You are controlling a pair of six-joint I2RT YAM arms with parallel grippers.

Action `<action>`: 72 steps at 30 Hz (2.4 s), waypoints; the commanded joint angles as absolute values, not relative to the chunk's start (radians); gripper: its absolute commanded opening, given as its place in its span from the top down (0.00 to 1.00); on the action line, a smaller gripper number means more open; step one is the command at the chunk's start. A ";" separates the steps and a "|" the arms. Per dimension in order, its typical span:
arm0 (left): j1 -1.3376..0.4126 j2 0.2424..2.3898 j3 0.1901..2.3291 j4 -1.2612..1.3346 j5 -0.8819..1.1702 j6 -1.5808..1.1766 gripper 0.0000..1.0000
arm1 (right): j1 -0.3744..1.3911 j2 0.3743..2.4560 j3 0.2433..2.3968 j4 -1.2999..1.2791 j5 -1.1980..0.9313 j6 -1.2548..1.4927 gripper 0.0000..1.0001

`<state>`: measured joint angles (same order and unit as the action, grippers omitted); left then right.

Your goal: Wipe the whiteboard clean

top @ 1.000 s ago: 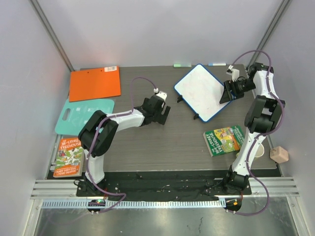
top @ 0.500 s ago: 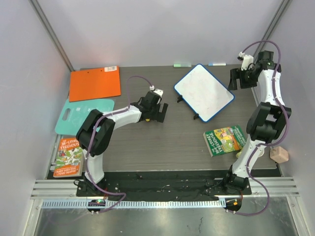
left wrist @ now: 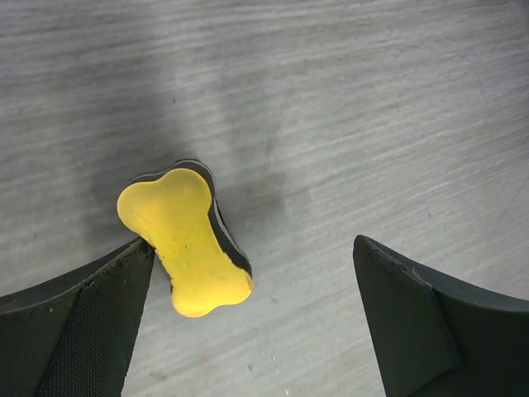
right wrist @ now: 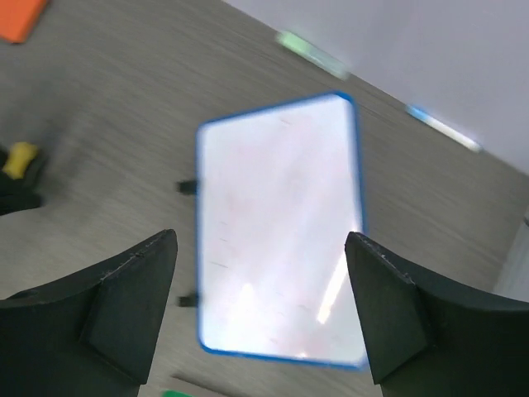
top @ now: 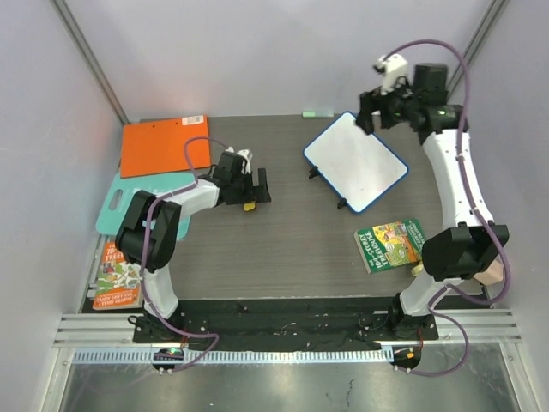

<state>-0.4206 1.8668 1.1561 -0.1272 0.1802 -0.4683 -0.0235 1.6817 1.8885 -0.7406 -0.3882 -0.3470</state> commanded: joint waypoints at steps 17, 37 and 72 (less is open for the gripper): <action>-0.397 1.890 1.336 0.031 0.465 -0.930 0.00 | 0.469 1.735 1.642 -0.637 -0.641 -0.344 0.99; -0.411 1.907 1.094 0.688 0.635 -1.512 0.02 | 0.548 1.723 1.405 -0.218 -0.373 -0.158 0.99; -0.337 1.451 1.124 -0.433 -0.112 -0.434 0.00 | 0.318 1.551 1.325 -0.244 -0.291 -0.094 0.02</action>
